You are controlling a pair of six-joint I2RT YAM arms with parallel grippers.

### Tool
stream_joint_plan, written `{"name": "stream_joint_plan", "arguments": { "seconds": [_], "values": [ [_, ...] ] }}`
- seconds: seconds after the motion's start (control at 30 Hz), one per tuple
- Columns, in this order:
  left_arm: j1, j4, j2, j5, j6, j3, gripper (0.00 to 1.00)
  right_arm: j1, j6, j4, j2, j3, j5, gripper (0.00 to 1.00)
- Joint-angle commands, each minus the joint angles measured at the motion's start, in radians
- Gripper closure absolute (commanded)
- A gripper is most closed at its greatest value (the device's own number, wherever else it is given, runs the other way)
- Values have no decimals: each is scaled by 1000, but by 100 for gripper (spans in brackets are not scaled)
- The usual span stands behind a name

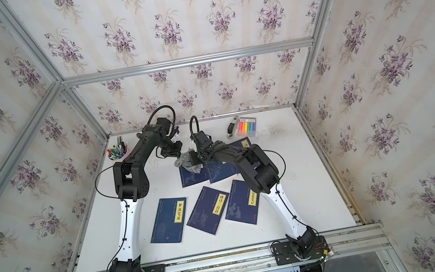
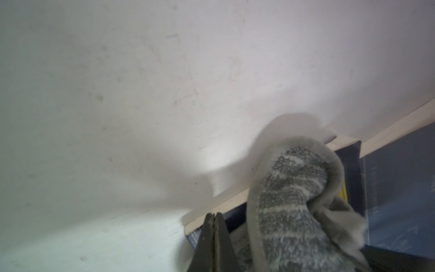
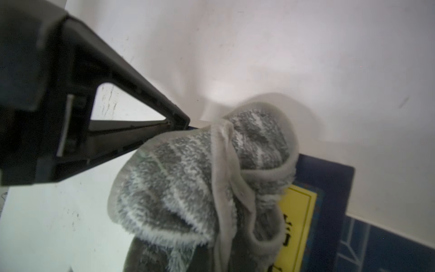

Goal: Wipe the cover of the book
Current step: Wipe the dirt from the cover of the book.

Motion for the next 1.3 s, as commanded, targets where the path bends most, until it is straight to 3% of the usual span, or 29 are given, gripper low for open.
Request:
{"name": "stream_joint_plan", "arguments": {
  "seconds": [0.0,0.4,0.6,1.03,1.27],
  "values": [
    [-9,-121,49,-22,14,-20,100,28,-23,-161,18,-14,-30,100],
    [-9,-123,50,-11,17,-20,100,56,-52,-172,58,54,-151,100],
    [-7,-123,50,-10,18,-21,100,39,-35,-177,47,39,-62,100],
    [-6,-124,52,1,24,-21,100,-82,33,-48,-68,-159,56,100],
    [-8,-124,50,0,23,-21,100,-85,17,-52,-63,-140,12,100]
  ]
}}
